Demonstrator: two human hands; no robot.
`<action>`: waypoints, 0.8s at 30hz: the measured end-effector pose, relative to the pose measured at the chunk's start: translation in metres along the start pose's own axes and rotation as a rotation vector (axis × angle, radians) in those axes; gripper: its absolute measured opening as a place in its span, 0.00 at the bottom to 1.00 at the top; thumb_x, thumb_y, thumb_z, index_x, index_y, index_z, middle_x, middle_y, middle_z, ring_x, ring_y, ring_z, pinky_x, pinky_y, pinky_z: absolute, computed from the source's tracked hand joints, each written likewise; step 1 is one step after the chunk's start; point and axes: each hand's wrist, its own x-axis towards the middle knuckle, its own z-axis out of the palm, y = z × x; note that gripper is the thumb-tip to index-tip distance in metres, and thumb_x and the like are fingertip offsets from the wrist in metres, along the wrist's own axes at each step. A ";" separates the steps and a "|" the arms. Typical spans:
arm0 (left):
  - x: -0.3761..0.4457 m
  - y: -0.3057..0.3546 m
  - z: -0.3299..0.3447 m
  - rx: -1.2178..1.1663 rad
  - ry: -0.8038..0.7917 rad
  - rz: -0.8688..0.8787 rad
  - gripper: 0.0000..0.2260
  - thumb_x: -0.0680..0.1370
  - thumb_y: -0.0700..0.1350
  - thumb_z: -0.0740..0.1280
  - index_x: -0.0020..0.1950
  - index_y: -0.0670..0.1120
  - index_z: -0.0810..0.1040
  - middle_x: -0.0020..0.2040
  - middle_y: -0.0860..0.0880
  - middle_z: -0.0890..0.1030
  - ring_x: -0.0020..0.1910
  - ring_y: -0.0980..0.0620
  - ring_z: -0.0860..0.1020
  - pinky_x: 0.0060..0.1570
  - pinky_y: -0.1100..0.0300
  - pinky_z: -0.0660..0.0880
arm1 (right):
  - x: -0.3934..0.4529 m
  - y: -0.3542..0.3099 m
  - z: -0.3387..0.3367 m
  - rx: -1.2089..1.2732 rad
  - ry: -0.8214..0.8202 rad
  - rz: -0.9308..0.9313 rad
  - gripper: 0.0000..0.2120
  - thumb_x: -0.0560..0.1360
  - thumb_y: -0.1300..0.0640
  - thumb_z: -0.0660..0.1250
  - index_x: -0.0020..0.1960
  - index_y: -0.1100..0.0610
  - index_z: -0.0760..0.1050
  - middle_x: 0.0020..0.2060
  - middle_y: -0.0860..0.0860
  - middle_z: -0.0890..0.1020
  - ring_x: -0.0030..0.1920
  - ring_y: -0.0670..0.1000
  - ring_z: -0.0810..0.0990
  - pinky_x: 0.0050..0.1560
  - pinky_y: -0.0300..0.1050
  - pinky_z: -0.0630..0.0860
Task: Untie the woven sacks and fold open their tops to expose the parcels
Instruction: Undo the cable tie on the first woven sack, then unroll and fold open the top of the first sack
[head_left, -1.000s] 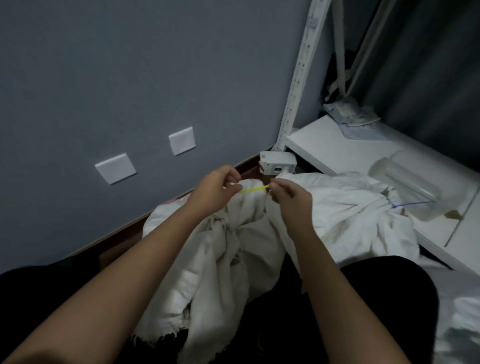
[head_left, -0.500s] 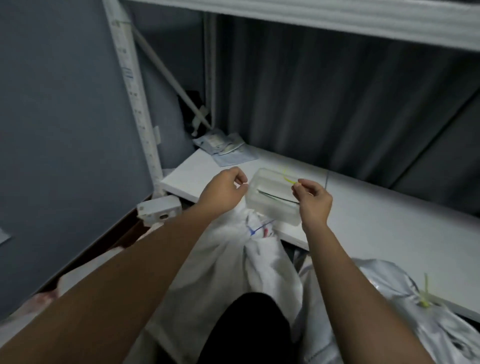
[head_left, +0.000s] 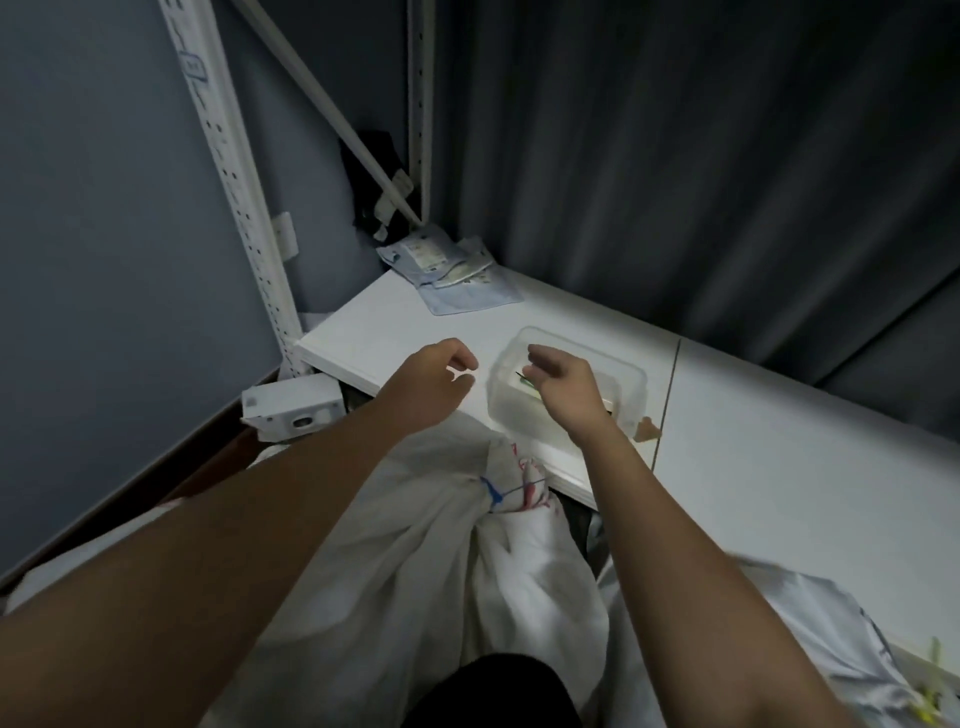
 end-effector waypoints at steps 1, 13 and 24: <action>-0.008 -0.006 -0.011 0.008 0.015 -0.019 0.05 0.78 0.40 0.64 0.53 0.45 0.76 0.51 0.51 0.76 0.46 0.53 0.74 0.47 0.63 0.68 | -0.009 -0.009 0.007 -0.021 -0.016 -0.044 0.18 0.77 0.62 0.67 0.66 0.61 0.74 0.63 0.55 0.77 0.63 0.51 0.76 0.68 0.47 0.70; -0.283 -0.095 -0.184 0.010 0.230 -0.354 0.02 0.78 0.40 0.65 0.50 0.45 0.74 0.43 0.49 0.77 0.38 0.54 0.74 0.40 0.70 0.71 | -0.238 -0.091 0.185 -0.247 -0.679 -0.515 0.21 0.71 0.53 0.75 0.61 0.57 0.79 0.59 0.51 0.81 0.59 0.48 0.77 0.61 0.42 0.73; -0.496 -0.167 -0.205 0.110 0.004 -0.756 0.41 0.66 0.69 0.69 0.71 0.47 0.64 0.68 0.46 0.68 0.65 0.47 0.69 0.65 0.54 0.67 | -0.377 -0.051 0.334 -0.874 -0.865 -1.250 0.28 0.60 0.43 0.79 0.54 0.57 0.80 0.54 0.60 0.79 0.53 0.63 0.79 0.51 0.53 0.76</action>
